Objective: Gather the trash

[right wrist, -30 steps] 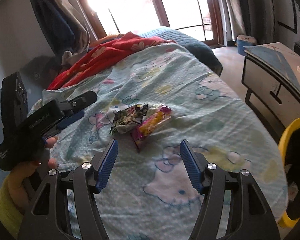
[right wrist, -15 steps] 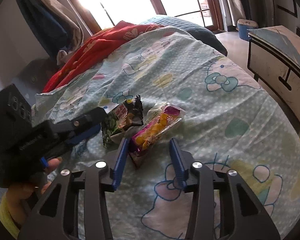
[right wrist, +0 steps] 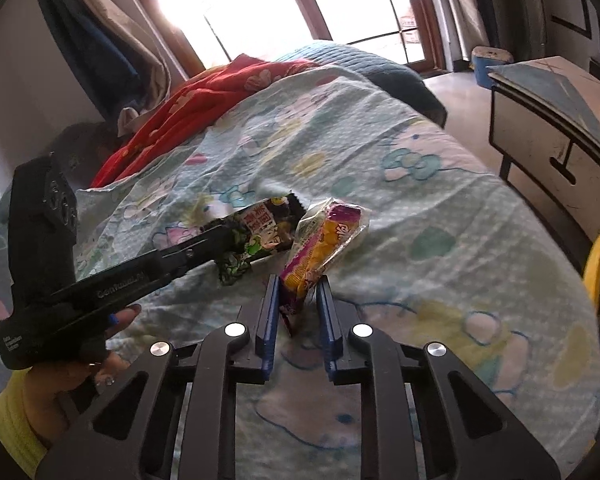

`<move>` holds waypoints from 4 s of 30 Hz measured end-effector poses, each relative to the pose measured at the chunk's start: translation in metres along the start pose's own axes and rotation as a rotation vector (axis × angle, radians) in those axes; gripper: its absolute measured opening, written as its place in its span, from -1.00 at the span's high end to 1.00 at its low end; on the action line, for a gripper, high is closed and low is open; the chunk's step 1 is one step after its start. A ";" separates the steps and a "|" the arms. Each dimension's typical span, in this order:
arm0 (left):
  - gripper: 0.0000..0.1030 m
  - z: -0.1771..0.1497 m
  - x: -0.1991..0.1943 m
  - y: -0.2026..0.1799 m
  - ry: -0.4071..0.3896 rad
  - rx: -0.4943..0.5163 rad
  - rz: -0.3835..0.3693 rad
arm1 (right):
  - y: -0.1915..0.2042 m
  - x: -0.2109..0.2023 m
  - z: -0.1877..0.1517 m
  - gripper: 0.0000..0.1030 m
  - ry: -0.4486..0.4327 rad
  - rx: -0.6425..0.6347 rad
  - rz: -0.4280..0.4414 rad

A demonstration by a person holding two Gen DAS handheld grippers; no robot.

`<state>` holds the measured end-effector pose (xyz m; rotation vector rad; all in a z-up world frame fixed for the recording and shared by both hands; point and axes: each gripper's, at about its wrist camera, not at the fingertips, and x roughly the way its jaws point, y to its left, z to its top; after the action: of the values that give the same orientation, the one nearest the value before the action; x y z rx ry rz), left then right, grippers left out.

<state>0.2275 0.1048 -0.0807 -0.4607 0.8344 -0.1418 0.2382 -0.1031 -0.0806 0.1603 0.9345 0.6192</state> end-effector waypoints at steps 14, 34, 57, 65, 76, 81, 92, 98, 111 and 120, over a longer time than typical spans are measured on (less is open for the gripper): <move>0.98 -0.006 -0.015 -0.062 -0.061 0.123 -0.058 | -0.054 -0.062 -0.008 0.70 -0.084 0.065 -0.084; 0.98 -0.029 -0.012 -0.149 -0.060 0.269 -0.153 | -0.109 -0.150 -0.020 0.70 -0.199 0.107 -0.174; 0.98 -0.066 0.004 -0.229 -0.011 0.431 -0.243 | -0.182 -0.216 -0.044 0.70 -0.291 0.225 -0.324; 0.98 -0.081 0.016 -0.249 0.019 0.480 -0.259 | -0.207 -0.223 -0.054 0.70 -0.268 0.268 -0.371; 0.98 -0.102 0.043 -0.270 0.086 0.534 -0.273 | -0.238 -0.222 -0.069 0.67 -0.206 0.312 -0.385; 0.97 -0.110 0.056 -0.278 0.119 0.552 -0.276 | -0.251 -0.219 -0.074 0.65 -0.185 0.340 -0.380; 0.97 -0.114 0.079 -0.288 0.169 0.560 -0.275 | -0.264 -0.211 -0.078 0.57 -0.152 0.368 -0.365; 0.46 -0.111 0.087 -0.288 0.192 0.553 -0.272 | -0.265 -0.214 -0.080 0.41 -0.157 0.370 -0.380; -0.60 -0.099 0.073 -0.279 0.176 0.518 -0.266 | -0.256 -0.241 -0.092 -0.72 -0.216 0.391 -0.496; -0.79 -0.086 0.043 -0.263 0.120 0.497 -0.214 | -0.219 -0.248 -0.097 -0.87 -0.252 0.326 -0.564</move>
<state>0.2072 -0.1721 -0.0419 -0.0710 0.8312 -0.5646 0.1471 -0.4341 -0.0492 0.2476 0.7809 -0.0775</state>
